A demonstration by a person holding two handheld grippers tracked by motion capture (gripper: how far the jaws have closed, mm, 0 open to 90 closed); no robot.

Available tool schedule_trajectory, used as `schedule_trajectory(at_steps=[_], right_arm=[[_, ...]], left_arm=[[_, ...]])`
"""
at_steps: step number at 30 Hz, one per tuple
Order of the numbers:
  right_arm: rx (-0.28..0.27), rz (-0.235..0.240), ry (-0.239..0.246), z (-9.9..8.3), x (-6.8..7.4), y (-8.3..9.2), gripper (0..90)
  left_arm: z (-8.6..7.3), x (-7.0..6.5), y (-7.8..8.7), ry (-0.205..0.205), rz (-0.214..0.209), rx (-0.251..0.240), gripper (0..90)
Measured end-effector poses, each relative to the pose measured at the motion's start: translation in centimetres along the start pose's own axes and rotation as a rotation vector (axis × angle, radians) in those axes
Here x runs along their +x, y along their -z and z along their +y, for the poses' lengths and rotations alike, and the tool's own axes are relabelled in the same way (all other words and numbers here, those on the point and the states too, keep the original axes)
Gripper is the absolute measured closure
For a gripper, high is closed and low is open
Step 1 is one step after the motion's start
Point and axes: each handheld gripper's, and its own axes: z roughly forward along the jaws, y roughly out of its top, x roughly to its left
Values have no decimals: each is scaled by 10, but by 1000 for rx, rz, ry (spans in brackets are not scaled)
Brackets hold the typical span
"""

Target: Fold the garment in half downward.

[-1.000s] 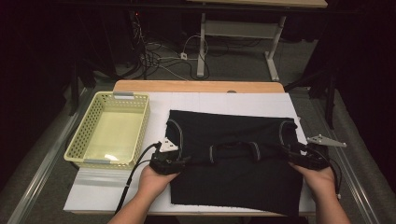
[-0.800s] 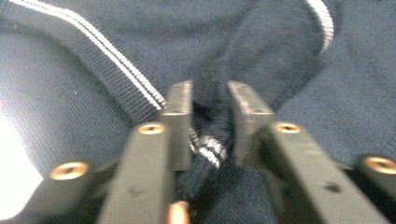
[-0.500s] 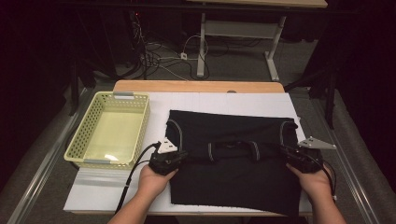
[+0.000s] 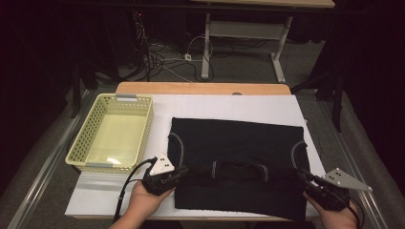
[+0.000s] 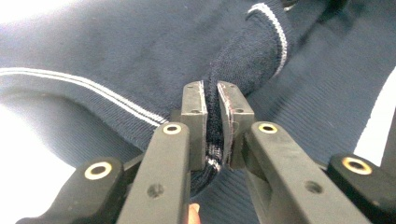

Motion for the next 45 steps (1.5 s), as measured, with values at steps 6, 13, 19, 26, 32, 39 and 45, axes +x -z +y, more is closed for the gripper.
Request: schedule_trajectory(at_steps=[6,13,19,26,32,39,45], right_arm=[[-9,5,0,-29,14,16,773],[-3,30,-37,-50,14,19,774],[-10,22,-13,-50,14,26,773],[-51,31,-41,-45,20,36,509],[-123,54,1,-27,39,48,547],[6,241,91,-33,82,5,603],[86,250,159,-43,98,-14,587]], left_arm=[[-19,-16,3,-38,-24,36,806],[-34,-23,1,-36,-46,35,804],[-31,-27,10,-8,-61,28,804],[-30,-32,18,2,-59,33,565],[-12,-52,22,-8,-102,-73,447],[-5,-91,-32,-89,-213,40,425],[-14,-100,-52,-188,-130,72,629]])
